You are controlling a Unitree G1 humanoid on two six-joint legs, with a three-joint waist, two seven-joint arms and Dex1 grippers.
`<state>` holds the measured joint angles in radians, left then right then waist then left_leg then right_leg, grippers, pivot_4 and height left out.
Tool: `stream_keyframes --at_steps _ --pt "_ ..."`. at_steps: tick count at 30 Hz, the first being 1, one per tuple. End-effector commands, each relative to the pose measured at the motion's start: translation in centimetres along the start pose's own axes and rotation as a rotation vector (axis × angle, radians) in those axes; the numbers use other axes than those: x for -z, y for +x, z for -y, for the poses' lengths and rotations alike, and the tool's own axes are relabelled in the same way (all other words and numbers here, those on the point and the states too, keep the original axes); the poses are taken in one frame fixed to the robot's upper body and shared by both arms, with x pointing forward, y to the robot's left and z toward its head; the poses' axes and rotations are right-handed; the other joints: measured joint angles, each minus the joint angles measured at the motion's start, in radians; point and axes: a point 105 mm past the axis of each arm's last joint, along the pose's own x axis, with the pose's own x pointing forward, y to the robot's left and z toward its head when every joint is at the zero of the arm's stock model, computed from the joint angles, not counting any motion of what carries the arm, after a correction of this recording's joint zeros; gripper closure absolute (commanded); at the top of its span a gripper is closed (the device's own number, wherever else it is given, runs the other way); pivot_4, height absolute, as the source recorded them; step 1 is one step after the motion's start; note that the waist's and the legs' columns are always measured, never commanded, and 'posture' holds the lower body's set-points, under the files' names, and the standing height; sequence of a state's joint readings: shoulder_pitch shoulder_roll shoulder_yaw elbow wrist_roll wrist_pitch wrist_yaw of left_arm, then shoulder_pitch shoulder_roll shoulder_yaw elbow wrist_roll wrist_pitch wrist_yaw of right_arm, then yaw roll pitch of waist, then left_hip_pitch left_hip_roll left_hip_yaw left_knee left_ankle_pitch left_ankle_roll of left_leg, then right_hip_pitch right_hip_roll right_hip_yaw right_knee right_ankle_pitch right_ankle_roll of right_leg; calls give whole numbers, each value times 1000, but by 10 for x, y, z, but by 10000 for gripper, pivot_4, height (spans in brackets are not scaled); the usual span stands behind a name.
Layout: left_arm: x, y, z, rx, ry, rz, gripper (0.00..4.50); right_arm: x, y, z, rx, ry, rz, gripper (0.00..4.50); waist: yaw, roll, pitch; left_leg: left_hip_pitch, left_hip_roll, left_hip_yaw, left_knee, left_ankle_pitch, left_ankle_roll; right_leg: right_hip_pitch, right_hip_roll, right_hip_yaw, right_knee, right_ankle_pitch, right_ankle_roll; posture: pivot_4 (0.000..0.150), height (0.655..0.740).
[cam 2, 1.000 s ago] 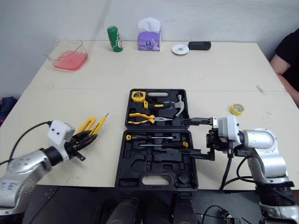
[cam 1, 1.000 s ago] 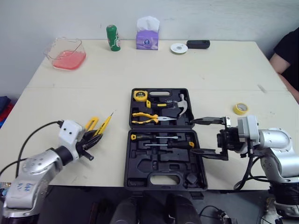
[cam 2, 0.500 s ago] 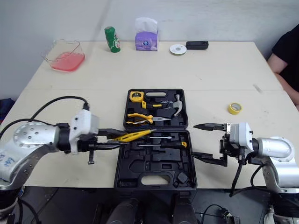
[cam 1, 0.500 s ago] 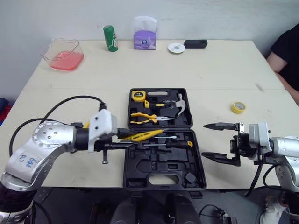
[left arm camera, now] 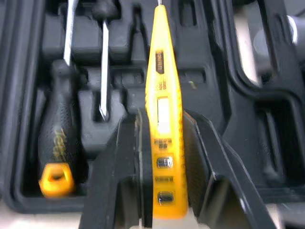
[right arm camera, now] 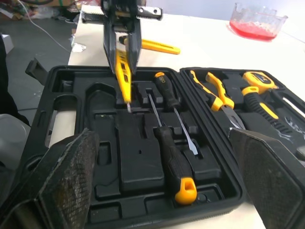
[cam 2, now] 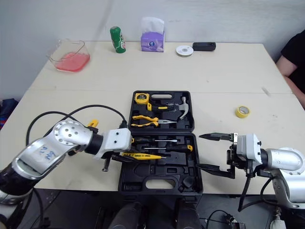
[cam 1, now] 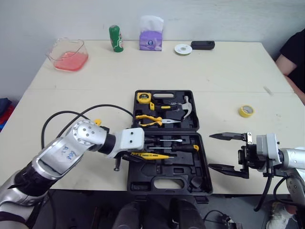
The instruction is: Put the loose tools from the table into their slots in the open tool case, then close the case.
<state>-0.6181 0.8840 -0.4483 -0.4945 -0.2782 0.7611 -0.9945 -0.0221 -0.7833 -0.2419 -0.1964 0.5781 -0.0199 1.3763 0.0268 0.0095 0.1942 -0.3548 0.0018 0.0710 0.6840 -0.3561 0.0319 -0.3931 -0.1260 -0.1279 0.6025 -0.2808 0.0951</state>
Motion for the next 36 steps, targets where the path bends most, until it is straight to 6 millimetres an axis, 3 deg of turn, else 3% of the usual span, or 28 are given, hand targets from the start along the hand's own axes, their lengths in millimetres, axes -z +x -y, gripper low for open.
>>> stream_keyframes --at_steps 1,34,35,36 --pt "-5 4 -5 -16 3 -24 39689 -8 0 -1 -8 -31 11 0 0 -1 0 0 0 0 0 0 0 0 0 0 0 0 0 1500 7400" --pt "4 16 -17 -46 -39 -144 39689 8 0 0 -33 -28 7 0 0 -3 2 0 -2 -2 2 2 2 1 -2 0 2 1 1 1500 7400" --pt "3 16 -15 -34 -41 -137 31591 8 0 0 -35 -28 6 0 0 -3 2 0 -2 -2 2 2 2 1 -2 0 2 1 1 1500 7400" --pt "3 16 -14 -25 -43 -133 27196 8 0 1 -36 -28 6 0 0 -3 2 0 -2 -2 3 2 2 1 -2 0 3 1 1 1500 7400"
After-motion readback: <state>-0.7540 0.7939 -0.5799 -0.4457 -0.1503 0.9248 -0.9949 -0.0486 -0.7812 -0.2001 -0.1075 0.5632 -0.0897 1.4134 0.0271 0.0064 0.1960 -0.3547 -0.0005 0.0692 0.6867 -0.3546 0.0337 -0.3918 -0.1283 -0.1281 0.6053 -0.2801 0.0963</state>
